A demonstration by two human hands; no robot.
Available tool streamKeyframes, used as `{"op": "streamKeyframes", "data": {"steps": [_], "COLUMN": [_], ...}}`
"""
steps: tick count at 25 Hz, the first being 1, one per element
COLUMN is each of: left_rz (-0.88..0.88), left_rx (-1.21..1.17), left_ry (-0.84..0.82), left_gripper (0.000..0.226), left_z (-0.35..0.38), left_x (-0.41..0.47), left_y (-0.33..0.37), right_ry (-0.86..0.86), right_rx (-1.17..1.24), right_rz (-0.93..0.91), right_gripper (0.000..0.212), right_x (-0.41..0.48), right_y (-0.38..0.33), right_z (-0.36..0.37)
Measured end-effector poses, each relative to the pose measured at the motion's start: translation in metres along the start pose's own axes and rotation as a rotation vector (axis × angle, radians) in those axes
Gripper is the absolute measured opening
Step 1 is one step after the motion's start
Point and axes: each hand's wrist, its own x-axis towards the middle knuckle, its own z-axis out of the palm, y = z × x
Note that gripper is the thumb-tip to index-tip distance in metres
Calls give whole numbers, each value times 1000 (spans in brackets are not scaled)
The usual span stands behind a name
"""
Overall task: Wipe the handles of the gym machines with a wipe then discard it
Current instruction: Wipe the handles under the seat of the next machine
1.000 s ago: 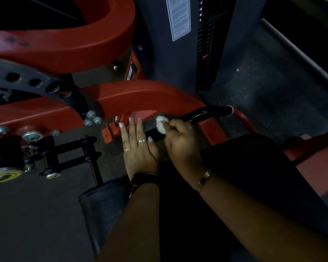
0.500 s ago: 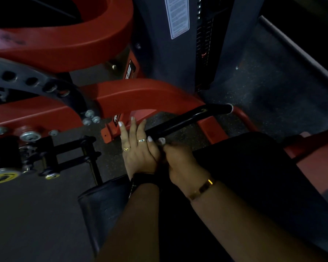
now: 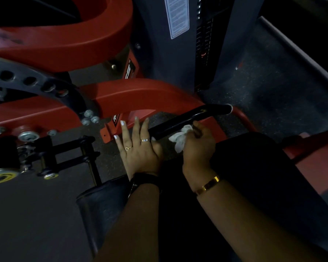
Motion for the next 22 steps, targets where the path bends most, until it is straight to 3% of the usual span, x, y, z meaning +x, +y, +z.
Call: {"op": "streamKeyframes", "data": {"steps": [3,4,8,11,13,16,18,20,22], "left_rz": [3,1,0,-4,14,29,25,34,37], "left_rx": [0,1,2,24,72,116,109,117,135], "left_ry": [-16,-13,-18,-51,-50,-25,-33,-24,-8], "left_gripper": [53,54,52,58,58,59,60,59,59], "left_z": [-1,-1,0,0,1,3,2,1,2], "left_x": [1,3,4,4,2,3,3,1,2], "left_y": [2,0,1,0,-1,-3,-3,-2,0], "right_ry": [39,-28,-295,-490,-472,-362,-505,-708,-725], "right_rx": [-250,-291,-569,-805,-926,-921,-857,-991,-1241], "right_rz": [-682,-790,-879,-1194,-1191,-1008,-1148,-1290,-1217], "right_gripper": [31,33,34,38,44,46,35,34,38], "right_x": [-19,-17,-12,4,25,18,2,12,44], "right_y": [15,18,15,22,17,0,-1,-8,-24], "right_z": [-5,-3,14,2,-4,9,21,16,4]}}
